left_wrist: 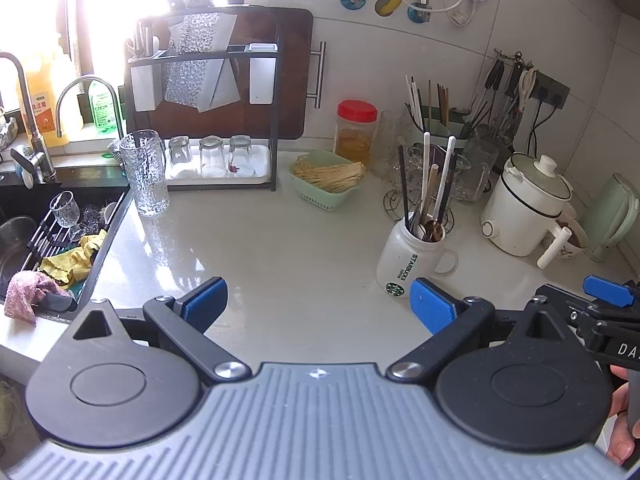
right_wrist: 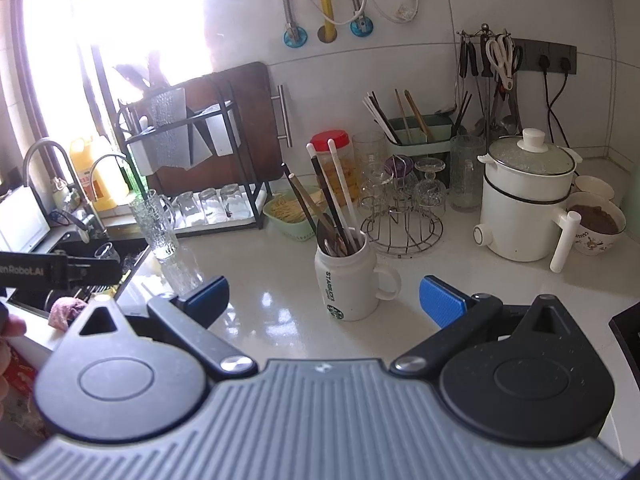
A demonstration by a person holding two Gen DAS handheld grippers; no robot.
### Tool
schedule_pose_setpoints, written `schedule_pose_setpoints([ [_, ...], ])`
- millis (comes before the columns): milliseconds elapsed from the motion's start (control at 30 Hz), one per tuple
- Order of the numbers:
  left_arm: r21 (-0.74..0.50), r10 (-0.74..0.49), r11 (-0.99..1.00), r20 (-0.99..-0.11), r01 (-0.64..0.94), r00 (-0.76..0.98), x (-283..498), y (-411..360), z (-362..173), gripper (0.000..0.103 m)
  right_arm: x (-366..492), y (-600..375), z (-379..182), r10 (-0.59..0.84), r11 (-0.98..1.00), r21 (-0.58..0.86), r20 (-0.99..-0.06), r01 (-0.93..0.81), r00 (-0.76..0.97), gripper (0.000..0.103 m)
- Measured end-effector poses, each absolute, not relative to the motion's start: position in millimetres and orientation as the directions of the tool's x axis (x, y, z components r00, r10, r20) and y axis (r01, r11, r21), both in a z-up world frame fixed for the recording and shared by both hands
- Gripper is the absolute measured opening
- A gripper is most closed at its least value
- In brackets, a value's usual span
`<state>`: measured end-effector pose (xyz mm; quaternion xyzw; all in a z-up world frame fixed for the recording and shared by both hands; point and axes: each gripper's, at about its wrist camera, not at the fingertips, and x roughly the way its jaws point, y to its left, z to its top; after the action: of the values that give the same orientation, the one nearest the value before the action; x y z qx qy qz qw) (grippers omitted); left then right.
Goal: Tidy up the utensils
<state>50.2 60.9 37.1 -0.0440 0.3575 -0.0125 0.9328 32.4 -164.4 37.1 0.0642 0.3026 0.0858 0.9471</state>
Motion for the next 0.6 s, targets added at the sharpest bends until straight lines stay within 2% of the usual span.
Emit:
schedule_pose_setpoints([
  [600, -0.086, -0.070, 0.996, -0.686, 0.014, 0.724, 63, 64, 29, 0.100, 35, -163, 38, 0.193, 0.979, 0.169, -0.554, -0.117, 0.810, 0.103],
])
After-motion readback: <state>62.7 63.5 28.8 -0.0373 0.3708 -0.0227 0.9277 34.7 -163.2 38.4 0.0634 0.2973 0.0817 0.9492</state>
